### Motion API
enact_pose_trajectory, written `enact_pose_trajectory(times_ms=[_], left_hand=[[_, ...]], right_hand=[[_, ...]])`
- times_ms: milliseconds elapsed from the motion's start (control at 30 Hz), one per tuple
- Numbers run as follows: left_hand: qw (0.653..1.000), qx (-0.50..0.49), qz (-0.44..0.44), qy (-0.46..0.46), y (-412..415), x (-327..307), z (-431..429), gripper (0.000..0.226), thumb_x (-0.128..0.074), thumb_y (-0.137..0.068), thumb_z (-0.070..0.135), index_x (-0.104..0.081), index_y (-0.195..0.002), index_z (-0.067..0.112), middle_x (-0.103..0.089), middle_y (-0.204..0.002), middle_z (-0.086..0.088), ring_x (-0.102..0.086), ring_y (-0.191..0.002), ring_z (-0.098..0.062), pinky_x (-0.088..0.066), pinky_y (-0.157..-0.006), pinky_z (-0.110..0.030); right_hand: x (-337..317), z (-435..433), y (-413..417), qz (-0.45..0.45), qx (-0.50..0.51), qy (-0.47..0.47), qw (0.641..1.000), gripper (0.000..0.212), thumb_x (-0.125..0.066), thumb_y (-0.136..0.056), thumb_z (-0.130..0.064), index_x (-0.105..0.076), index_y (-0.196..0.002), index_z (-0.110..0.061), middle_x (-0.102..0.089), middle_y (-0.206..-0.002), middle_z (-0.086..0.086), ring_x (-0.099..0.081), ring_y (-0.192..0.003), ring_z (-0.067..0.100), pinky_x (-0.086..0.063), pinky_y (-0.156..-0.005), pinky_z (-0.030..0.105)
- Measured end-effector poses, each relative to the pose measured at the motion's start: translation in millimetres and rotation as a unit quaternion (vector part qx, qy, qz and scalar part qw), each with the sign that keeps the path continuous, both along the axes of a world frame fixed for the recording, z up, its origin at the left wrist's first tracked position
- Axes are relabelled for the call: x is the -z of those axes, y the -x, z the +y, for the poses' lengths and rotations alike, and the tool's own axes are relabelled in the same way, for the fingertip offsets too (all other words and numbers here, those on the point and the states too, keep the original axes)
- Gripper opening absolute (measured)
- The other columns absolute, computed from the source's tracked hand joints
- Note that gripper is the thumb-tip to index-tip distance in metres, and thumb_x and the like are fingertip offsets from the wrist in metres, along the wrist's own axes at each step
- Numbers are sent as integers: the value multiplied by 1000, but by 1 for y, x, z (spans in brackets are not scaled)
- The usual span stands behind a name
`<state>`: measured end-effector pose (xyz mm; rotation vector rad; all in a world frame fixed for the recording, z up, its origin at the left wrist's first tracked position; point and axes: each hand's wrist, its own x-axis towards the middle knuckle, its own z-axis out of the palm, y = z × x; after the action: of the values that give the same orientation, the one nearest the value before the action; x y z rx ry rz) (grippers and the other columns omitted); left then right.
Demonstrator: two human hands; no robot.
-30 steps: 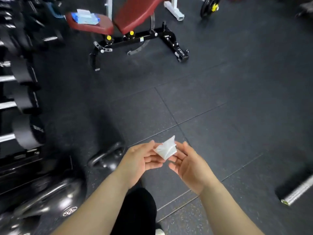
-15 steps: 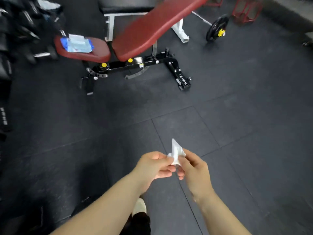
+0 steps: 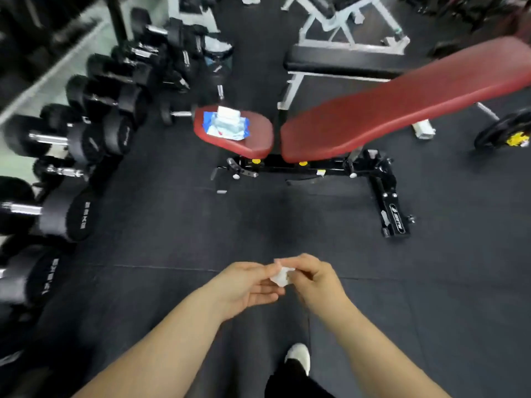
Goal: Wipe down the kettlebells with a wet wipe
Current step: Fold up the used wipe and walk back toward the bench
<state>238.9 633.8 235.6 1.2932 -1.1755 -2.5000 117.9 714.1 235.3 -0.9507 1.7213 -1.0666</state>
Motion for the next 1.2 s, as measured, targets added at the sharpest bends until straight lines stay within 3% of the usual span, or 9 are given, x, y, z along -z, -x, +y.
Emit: enact_pose_trajectory(times_ms=[67,167,333,433,600,800,933,1067,1200], left_hand=[[998,-55,-10,11,11,-2,-31,9,-55,-85,10,-62,-81,6,-70,-66,-1,-66,-57,-5,-54,-57,-16],[988,-137,-37,53,22,-4,-80,6,-59,-81,4,-59,-77,8,-68,-65,-2,-66,-57,-4,-54,-56,-15],[965,-217,-70,132,18,-4,-168,15,-64,-75,-3,-61,-72,11,-64,-73,-5,-64,-55,-4,-52,-55,-12],[951,-248,-83,167,-2,1,-241,17,-65,-74,-4,-63,-72,13,-64,-74,-3,-64,-55,-2,-52,-54,-11],[935,-274,-112,196,-48,-1,-376,16,-66,-75,1,-67,-70,17,-68,-74,1,-66,-67,-6,-53,-57,-10],[898,-266,-183,298,-66,-17,-514,21,-66,-76,6,-66,-67,25,-66,-71,7,-62,-69,-8,-51,-69,-18],[865,-266,-223,362,-72,-12,-609,12,-65,-76,9,-70,-78,20,-62,-69,16,-57,-67,1,-40,-54,1],[838,-298,-252,382,-82,-7,-707,14,-65,-77,11,-68,-74,24,-60,-70,16,-55,-68,1,-37,-54,3],[831,-309,-262,380,-88,-12,-790,25,-66,-76,9,-58,-62,29,-59,-67,14,-53,-64,0,-37,-53,3]], right_hand=[[-4,-41,22,-56,-45,-36,997,33,-42,-86,6,-64,-96,-16,-53,-57,-3,-45,-35,2,-39,-39,14],[-8,-106,51,-209,-94,-80,970,25,-41,-90,-3,-62,-99,-12,-59,-58,-1,-54,-48,7,-51,-49,22],[0,-223,58,-353,-80,-136,922,24,-41,-92,-18,-61,-87,-6,-62,-58,-2,-60,-49,7,-54,-51,21],[7,-304,35,-327,-131,-138,926,15,-43,-89,-5,-56,-84,-7,-65,-58,-2,-58,-47,3,-52,-50,17],[11,-444,-18,-297,-184,-112,930,19,-46,-86,2,-55,-93,-14,-57,-82,3,-59,-52,3,-52,-54,18],[-6,-582,-45,-142,-217,-70,963,19,-51,-84,-3,-65,-93,-12,-63,-72,-5,-59,-58,1,-50,-55,13],[-3,-685,-60,-120,-207,-72,968,22,-50,-81,2,-67,-91,-5,-62,-71,0,-58,-57,0,-51,-59,11],[-5,-797,-69,-173,-260,-114,943,17,-52,-86,-18,-65,-77,-12,-64,-76,5,-60,-77,15,-54,-75,20],[-8,-898,-84,-91,-270,-146,947,13,-61,-80,-25,-62,-79,-12,-63,-74,5,-63,-73,13,-55,-77,22]])
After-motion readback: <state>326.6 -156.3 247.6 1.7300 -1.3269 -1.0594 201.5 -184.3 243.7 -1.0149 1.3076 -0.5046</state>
